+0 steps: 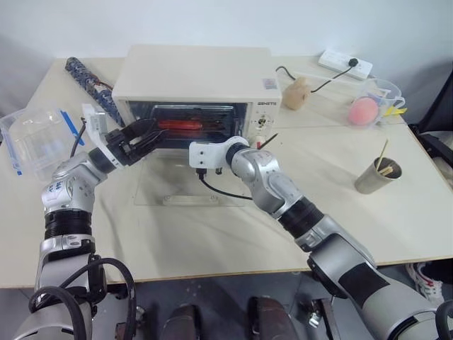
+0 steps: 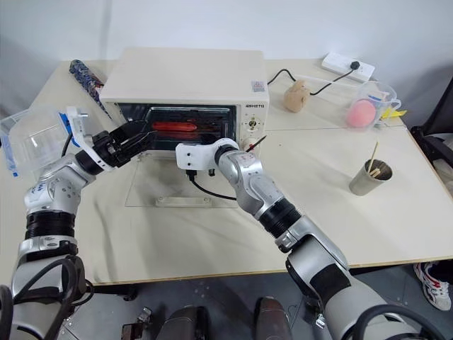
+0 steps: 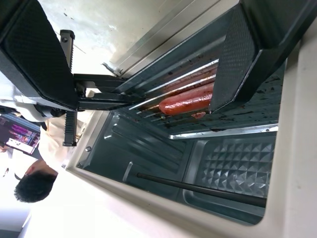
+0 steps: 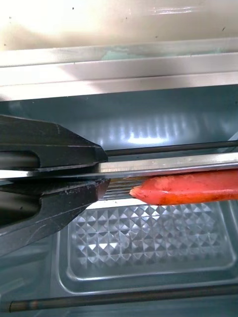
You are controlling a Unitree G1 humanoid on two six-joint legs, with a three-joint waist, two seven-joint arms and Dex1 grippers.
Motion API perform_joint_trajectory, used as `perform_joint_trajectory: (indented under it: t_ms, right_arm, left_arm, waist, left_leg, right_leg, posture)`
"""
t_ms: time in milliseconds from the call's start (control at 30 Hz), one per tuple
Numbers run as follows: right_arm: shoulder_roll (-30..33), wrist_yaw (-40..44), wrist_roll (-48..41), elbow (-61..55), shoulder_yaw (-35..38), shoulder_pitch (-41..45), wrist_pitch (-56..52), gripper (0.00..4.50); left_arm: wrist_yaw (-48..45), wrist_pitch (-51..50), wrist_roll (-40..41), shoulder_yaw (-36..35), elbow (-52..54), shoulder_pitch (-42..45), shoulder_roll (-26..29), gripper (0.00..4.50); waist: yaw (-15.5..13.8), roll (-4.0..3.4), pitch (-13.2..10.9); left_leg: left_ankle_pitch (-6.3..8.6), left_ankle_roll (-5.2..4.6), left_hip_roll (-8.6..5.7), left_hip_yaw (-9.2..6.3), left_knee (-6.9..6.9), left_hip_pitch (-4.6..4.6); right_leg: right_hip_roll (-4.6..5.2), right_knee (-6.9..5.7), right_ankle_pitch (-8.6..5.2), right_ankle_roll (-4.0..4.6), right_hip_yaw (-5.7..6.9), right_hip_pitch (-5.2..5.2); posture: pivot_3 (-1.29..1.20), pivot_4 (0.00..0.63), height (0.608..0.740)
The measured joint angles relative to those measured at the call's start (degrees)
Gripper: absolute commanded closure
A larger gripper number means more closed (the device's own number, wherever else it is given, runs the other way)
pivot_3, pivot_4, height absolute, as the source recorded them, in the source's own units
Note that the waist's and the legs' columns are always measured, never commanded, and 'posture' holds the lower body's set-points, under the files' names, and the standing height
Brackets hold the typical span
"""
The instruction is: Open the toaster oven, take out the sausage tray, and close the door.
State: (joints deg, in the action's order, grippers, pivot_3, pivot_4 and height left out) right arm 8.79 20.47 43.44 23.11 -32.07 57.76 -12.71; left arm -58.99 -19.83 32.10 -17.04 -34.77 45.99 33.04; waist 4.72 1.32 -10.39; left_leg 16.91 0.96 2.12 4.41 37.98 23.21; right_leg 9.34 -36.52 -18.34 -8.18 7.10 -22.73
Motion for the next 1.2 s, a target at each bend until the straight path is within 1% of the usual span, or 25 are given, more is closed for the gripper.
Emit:
perform_joint_trajectory:
  t_ms: [400, 667, 800, 1000, 1100, 1200]
  right_arm:
    - [3.84, 0.27, 2.68, -10.70, -1.27, -6.98, 3.76, 4.47]
    - [7.33, 0.18, 4.99, -18.81, -1.44, -13.47, 7.21, 4.47]
    - [8.34, 0.00, 5.96, -20.16, -1.43, -14.80, 8.45, 4.47]
    - [10.48, -0.64, 7.14, -24.00, -1.25, -18.74, 10.70, 4.47]
    - [11.20, -0.49, 7.23, -25.23, -1.18, -19.99, 11.50, 4.47]
    - [11.99, -0.30, 7.13, -26.63, -0.96, -20.95, 12.56, 4.47]
  left_arm:
    - [-0.55, 1.09, -1.28, 0.12, -4.09, 2.46, 0.04, 0.00]
    - [-1.24, 0.89, -1.68, 0.22, -4.02, 2.49, 0.04, 0.00]
    - [-1.48, -0.08, -1.66, 0.21, -3.38, 2.15, 0.54, 0.00]
    - [-0.73, -5.11, -0.32, -1.63, 2.32, -1.71, 3.65, 0.00]
    - [-0.23, -7.89, 0.47, -2.37, 5.53, -3.36, 4.28, 0.00]
    - [0.67, -12.40, 2.18, -2.90, 10.99, -7.46, 5.69, 0.00]
  waist:
    - [-0.17, 0.00, 0.00]
    - [-0.50, 0.00, 0.00]
    - [-0.72, 0.00, 0.00]
    - [-1.31, 0.00, 0.00]
    - [-1.47, 0.00, 0.00]
    - [-1.52, 0.00, 0.00]
  left_leg:
    - [0.00, 0.00, -0.01, -0.01, 0.02, 0.01]
    - [0.00, 0.00, -0.01, 0.00, 0.02, 0.01]
    - [0.00, 0.00, -0.01, 0.01, 0.02, 0.01]
    - [0.00, 0.00, -0.01, 0.01, 0.02, 0.01]
    - [0.00, 0.00, 0.00, 0.01, 0.07, 0.00]
    - [0.00, 0.00, 0.00, 0.02, 0.07, 0.00]
  right_leg:
    - [0.00, 0.00, 0.00, 0.00, 0.03, 0.00]
    - [0.01, 0.00, 0.00, 0.00, 0.03, 0.00]
    - [0.01, 0.01, 0.00, 0.00, 0.03, 0.00]
    - [0.01, 0.02, 0.00, 0.00, 0.02, 0.00]
    - [0.01, 0.01, 0.00, 0.00, 0.01, 0.02]
    - [0.01, 0.01, 0.00, 0.00, -0.02, 0.03]
  posture:
    - [0.00, 0.150, 0.740]
    - [0.00, 0.150, 0.740]
    - [0.00, 0.150, 0.740]
    - [0.00, 0.150, 0.740]
    - [0.00, 0.150, 0.740]
    - [0.00, 0.150, 0.740]
